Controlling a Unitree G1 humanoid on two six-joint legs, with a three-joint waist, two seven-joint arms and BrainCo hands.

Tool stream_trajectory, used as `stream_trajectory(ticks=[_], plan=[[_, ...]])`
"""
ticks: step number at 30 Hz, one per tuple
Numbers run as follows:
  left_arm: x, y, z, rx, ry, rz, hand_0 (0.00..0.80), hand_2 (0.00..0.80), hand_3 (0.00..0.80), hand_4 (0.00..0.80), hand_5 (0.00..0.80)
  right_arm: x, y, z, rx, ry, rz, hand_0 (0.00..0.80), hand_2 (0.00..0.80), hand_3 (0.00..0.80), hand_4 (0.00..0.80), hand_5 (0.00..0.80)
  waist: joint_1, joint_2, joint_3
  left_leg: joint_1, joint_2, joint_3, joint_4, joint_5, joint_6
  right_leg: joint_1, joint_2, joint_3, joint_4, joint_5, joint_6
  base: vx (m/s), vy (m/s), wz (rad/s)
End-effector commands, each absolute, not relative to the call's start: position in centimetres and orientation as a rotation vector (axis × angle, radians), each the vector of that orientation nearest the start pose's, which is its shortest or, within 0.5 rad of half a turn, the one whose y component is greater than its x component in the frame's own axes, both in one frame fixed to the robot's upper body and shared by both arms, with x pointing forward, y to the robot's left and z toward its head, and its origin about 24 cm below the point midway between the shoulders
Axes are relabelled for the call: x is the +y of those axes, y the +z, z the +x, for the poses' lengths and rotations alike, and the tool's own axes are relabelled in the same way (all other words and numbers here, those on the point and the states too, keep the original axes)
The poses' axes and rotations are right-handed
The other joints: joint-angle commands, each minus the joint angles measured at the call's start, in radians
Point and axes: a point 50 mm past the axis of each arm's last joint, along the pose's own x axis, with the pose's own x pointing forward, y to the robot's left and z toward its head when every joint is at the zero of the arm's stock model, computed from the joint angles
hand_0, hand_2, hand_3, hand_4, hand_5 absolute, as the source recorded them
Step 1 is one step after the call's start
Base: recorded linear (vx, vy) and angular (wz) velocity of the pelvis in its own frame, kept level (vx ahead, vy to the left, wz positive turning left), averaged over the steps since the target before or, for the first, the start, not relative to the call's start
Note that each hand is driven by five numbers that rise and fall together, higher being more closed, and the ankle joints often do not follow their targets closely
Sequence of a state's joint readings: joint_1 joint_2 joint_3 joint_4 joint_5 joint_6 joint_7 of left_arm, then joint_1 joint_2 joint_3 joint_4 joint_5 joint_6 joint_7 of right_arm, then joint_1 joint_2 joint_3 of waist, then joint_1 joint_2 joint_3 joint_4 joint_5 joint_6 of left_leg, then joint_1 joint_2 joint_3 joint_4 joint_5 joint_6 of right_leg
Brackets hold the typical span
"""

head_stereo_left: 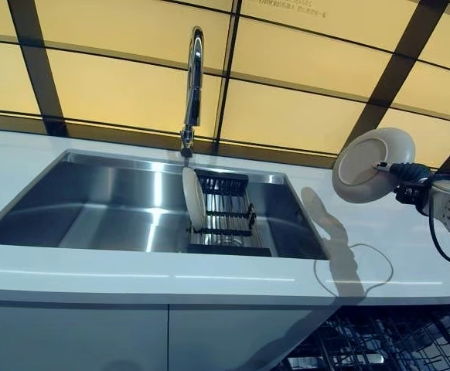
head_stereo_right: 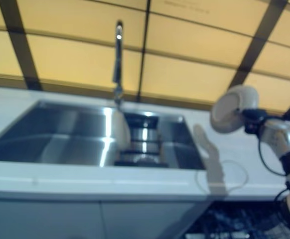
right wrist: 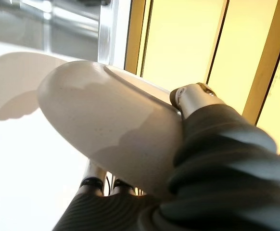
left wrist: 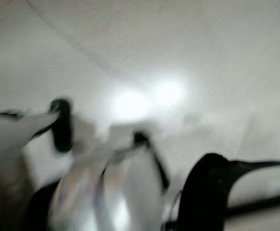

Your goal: Take plates into dishwasher

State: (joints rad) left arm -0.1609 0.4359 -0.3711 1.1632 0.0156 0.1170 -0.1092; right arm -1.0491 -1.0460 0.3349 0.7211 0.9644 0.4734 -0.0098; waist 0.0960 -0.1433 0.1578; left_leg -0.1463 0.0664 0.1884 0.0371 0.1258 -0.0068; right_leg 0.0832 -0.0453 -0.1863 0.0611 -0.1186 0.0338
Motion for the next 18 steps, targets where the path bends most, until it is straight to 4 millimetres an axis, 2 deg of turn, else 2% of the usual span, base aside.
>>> stream_trajectory(ticks=[1,7,9,10,13,15,16,17,18], plan=[[28.0,-12.3,16.6,1.162,-0.123,0.597,0.0,0.0,0.0,0.0,0.0,-32.7,31.6,35.2,-0.087,-0.199,0.001,0.8,0.8,0.8,0.8,0.8,-0.006,0.0,-0.028,-0.03,-0.052,0.02,0.013,-0.096,0.001,0.082,0.013,-0.001,0.077,-0.039,0.028,-0.148,-0.021,0.03],[28.2,-11.8,17.3,1.138,-0.099,0.606,0.0,0.0,0.0,0.0,0.0,-32.6,31.7,35.3,-0.102,-0.211,-0.005,0.8,0.8,0.8,0.8,0.8,-0.007,-0.006,-0.026,-0.029,-0.049,0.019,-0.014,-0.082,0.002,0.068,0.026,-0.005,0.097,-0.043,0.026,-0.172,-0.066,0.03],[28.5,-11.6,17.6,1.131,-0.065,0.609,0.0,0.0,0.0,0.0,0.0,-32.4,31.4,35.4,-0.098,-0.206,-0.02,0.8,0.8,0.8,0.8,0.8,-0.008,0.003,-0.017,-0.029,-0.038,0.017,-0.062,-0.043,-0.019,0.066,0.045,0.002,0.093,-0.055,0.017,-0.292,-0.11,0.01],[28.5,-11.7,17.4,1.133,-0.049,0.598,0.0,0.0,0.0,0.0,0.0,-32.4,31.2,35.4,-0.09,-0.197,-0.034,0.8,0.8,0.8,0.8,0.8,-0.005,0.016,-0.017,-0.042,-0.023,0.02,-0.091,-0.004,-0.041,0.068,0.063,0.007,0.078,-0.057,0.008,-0.159,-0.064,0.0],[28.5,-11.9,17.0,1.144,-0.039,0.577,0.0,0.0,0.0,0.0,0.0,-32.3,31.1,35.5,-0.077,-0.184,-0.047,0.8,0.8,0.8,0.8,0.8,-0.001,0.026,-0.015,-0.057,-0.01,0.026,-0.109,0.027,-0.064,0.074,0.079,0.013,0.062,-0.061,-0.003,-0.09,-0.04,-0.02],[28.2,-12.6,15.6,1.185,-0.049,0.524,0.0,0.0,0.0,0.0,0.0,-33.1,31.4,35.2,-0.05,-0.207,-0.113,0.8,0.8,0.8,0.8,0.8,0.007,0.036,-0.001,-0.118,0.004,0.021,-0.116,0.052,-0.092,0.093,0.092,0.019,0.024,-0.047,-0.014,-0.184,-0.033,-0.02],[28.1,-12.8,15.2,1.195,-0.054,0.514,0.0,0.0,0.0,0.0,0.0,-33.3,31.6,35.0,-0.051,-0.215,-0.129,0.8,0.8,0.8,0.8,0.8,0.01,0.038,0.005,-0.115,0.0,0.01,-0.1,0.049,-0.091,0.093,0.09,0.022,0.013,-0.036,-0.014,-0.327,0.002,-0.05],[28.0,-13.0,14.8,1.207,-0.055,0.488,0.0,0.0,0.0,0.0,0.0,-33.4,31.9,35.0,-0.046,-0.225,-0.148,0.8,0.8,0.8,0.8,0.8,0.005,0.033,0.008,-0.097,-0.008,-0.02,0.006,0.005,-0.078,0.07,0.073,0.021,0.004,-0.014,-0.019,-0.334,0.025,-0.07],[27.7,-13.1,14.8,1.212,-0.065,0.477,0.0,0.0,0.0,0.0,0.0,-33.6,32.0,34.8,-0.04,-0.241,-0.162,0.8,0.8,0.8,0.8,0.8,-0.007,0.023,0.007,-0.091,-0.01,-0.02,0.123,-0.051,-0.066,0.051,0.053,0.01,0.004,0.005,-0.022,-0.337,0.024,-0.06]])
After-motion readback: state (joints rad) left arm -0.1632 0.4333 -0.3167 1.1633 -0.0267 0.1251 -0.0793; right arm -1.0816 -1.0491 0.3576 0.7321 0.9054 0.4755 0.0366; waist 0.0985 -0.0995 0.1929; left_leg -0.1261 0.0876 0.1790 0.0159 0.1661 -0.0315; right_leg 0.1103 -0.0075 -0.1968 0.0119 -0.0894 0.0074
